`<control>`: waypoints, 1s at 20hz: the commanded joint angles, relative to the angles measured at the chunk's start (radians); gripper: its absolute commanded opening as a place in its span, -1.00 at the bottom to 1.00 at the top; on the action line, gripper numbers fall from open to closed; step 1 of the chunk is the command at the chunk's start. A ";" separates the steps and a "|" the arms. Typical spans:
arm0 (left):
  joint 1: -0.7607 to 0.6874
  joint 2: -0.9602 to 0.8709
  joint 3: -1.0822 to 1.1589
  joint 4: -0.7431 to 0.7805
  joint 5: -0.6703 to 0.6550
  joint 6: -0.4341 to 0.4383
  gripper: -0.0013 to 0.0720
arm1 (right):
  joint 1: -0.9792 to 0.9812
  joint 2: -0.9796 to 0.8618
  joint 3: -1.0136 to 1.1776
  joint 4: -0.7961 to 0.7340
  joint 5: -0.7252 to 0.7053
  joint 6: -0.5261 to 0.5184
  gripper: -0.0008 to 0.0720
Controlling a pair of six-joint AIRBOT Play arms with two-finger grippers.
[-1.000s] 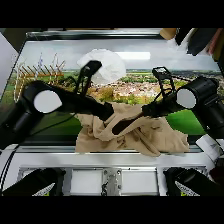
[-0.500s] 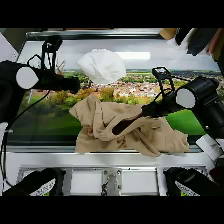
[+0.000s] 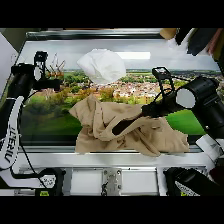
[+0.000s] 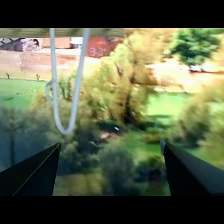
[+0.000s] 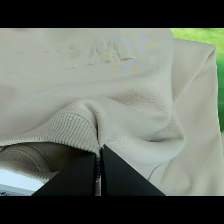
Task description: Fold the clothes and pants, and hang the long-sleeved shirts on hangers.
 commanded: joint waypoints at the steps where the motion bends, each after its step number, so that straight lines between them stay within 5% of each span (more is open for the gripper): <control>1: 0.060 -0.121 0.001 0.068 0.111 -0.003 1.00 | 0.000 -0.001 0.000 0.000 0.000 0.000 -0.90; 8: 0.111 -0.255 0.003 0.117 0.300 -0.026 1.00 | 0.000 -0.001 0.000 0.000 0.000 0.000 -0.90; 20: 0.134 -0.317 0.003 0.113 0.386 -0.029 1.00 | 0.000 -0.001 0.000 0.000 0.000 0.000 -0.90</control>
